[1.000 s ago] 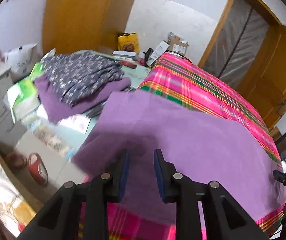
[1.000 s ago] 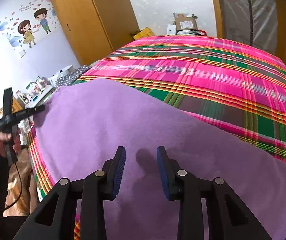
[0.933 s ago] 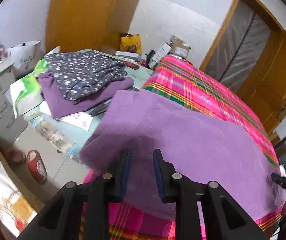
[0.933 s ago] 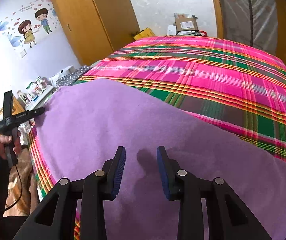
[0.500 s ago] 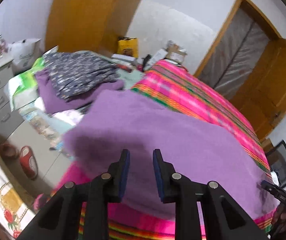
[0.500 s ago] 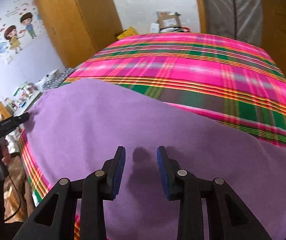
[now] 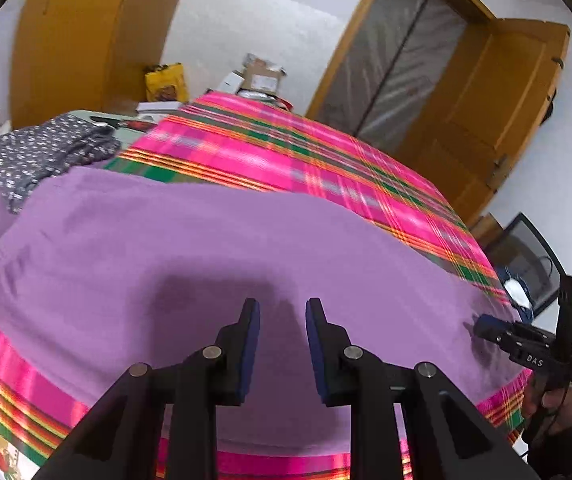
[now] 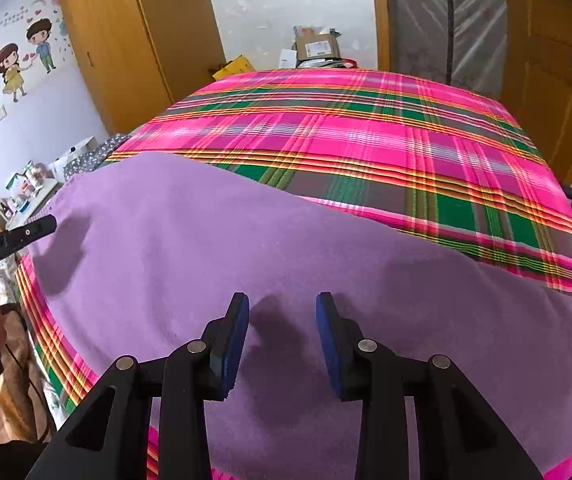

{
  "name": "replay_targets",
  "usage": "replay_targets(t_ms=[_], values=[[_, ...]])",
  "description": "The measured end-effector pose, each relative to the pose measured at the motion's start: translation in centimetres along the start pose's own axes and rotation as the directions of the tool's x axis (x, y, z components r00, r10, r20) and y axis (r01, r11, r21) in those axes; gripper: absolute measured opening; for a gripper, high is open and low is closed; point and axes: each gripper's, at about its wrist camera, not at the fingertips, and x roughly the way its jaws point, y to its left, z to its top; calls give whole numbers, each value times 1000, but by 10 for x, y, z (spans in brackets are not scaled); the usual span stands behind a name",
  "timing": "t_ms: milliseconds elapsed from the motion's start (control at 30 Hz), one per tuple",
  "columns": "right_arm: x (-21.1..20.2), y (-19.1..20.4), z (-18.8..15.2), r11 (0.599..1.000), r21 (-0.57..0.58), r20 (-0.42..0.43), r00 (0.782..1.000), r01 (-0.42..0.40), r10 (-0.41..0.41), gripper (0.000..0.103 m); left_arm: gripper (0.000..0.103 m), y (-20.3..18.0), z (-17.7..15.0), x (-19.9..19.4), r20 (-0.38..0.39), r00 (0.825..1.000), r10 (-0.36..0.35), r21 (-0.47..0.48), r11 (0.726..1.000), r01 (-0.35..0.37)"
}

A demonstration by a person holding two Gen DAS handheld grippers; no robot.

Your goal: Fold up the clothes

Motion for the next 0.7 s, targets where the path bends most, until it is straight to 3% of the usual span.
replay_targets(t_ms=[700], values=[[-1,-2,-21,999,-29,15,1000,-18,18,37,24,-83,-31,35,-103,995,-2,141,990,16]])
